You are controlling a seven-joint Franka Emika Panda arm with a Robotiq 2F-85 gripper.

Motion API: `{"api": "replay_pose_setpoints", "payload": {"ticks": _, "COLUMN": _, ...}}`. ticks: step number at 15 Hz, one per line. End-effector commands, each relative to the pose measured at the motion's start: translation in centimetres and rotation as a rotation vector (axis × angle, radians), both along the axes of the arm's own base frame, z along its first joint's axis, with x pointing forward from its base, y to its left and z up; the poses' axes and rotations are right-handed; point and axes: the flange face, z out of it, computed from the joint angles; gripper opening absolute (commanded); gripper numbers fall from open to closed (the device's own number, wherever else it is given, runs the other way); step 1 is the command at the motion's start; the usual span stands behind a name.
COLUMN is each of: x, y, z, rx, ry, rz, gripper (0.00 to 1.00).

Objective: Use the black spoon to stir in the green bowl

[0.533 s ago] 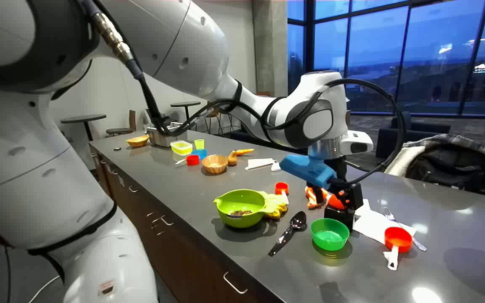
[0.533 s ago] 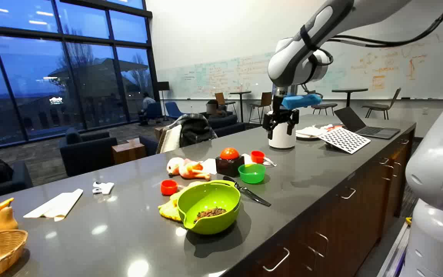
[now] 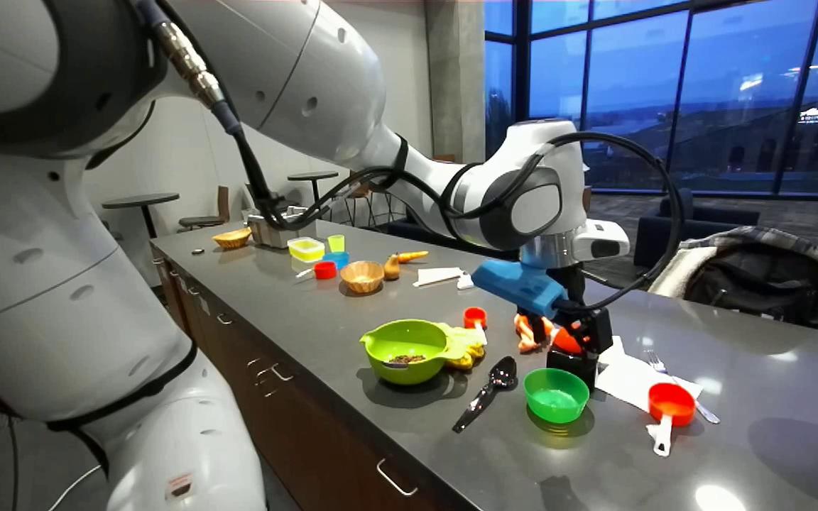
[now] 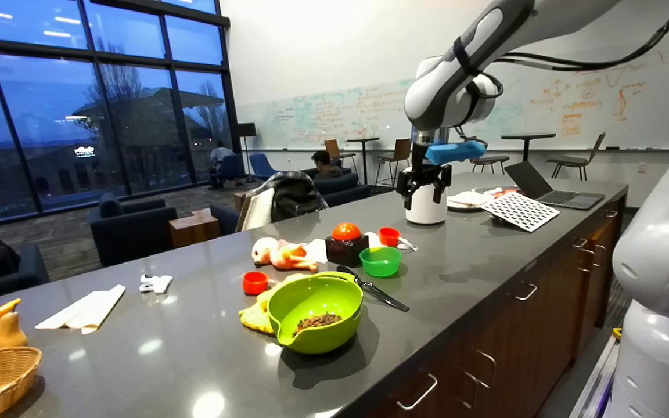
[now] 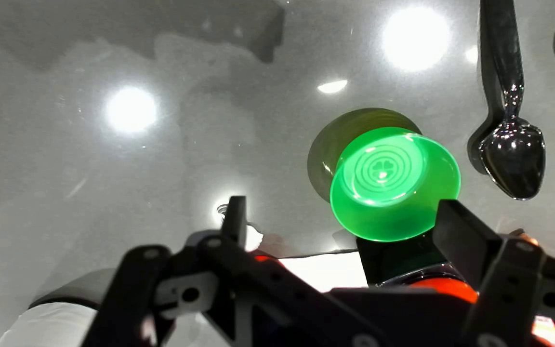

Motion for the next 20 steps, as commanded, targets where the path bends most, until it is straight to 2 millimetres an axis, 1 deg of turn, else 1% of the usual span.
{"api": "replay_pose_setpoints", "payload": {"ticks": 1, "x": 0.0, "y": 0.0, "z": 0.0, "rx": 0.0, "ry": 0.001, "rz": 0.0, "gripper": 1.0}}
{"api": "replay_pose_setpoints", "payload": {"ticks": 8, "x": 0.0, "y": 0.0, "z": 0.0, "rx": 0.0, "ry": 0.001, "rz": 0.0, "gripper": 1.0}}
{"api": "replay_pose_setpoints", "payload": {"ticks": 10, "x": 0.8, "y": 0.9, "z": -0.4, "rx": -0.015, "ry": 0.003, "rz": 0.024, "gripper": 1.0}}
{"api": "replay_pose_setpoints", "payload": {"ticks": 12, "x": 1.9, "y": 2.8, "z": -1.1, "rx": -0.022, "ry": 0.005, "rz": 0.065, "gripper": 1.0}}
{"api": "replay_pose_setpoints", "payload": {"ticks": 14, "x": 3.3, "y": 5.1, "z": -2.5, "rx": -0.014, "ry": 0.014, "rz": 0.107, "gripper": 1.0}}
{"api": "replay_pose_setpoints", "payload": {"ticks": 16, "x": 4.5, "y": 7.8, "z": -4.3, "rx": -0.013, "ry": 0.032, "rz": 0.15, "gripper": 1.0}}
{"api": "replay_pose_setpoints", "payload": {"ticks": 18, "x": 5.3, "y": 9.8, "z": -6.3, "rx": -0.005, "ry": 0.052, "rz": 0.17, "gripper": 1.0}}
{"api": "replay_pose_setpoints", "payload": {"ticks": 20, "x": 5.7, "y": 10.8, "z": -8.3, "rx": 0.015, "ry": 0.068, "rz": 0.158, "gripper": 1.0}}
